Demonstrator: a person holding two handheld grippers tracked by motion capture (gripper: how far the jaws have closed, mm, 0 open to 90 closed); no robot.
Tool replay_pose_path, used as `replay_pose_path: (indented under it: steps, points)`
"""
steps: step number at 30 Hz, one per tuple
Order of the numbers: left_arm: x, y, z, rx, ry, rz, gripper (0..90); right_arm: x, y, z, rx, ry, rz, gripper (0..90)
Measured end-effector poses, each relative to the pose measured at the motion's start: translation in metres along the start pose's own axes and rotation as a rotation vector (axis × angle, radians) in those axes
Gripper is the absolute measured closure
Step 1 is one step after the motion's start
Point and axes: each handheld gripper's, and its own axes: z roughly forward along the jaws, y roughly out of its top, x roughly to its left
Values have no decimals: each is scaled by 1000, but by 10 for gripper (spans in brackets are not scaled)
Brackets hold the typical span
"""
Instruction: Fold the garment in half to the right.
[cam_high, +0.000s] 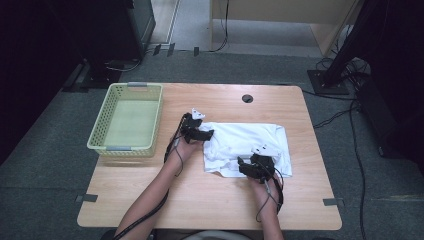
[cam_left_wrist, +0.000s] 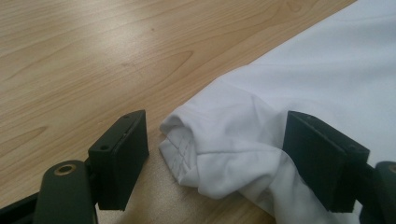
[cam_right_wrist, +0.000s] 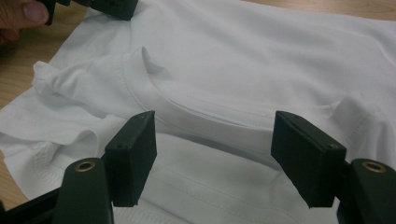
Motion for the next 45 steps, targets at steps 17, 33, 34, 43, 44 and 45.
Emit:
replay_pose_path:
  steps: [17,33,34,43,44,45]
  points:
    - [0,0,0,1,0,0,227,15,7,6,2,30,-19,329]
    - [-1,0,0,3,1,0,228,23,12,10,-6,49,-14,337]
    - [-1,0,0,3,1,0,228,24,13,10,-7,49,-13,337]
    - [-1,0,0,5,1,2,228,37,16,16,0,74,-35,351]
    - [-1,0,0,5,1,3,228,38,16,17,2,74,-38,351]
    - [-1,0,0,4,1,2,228,38,16,17,3,77,-40,351]
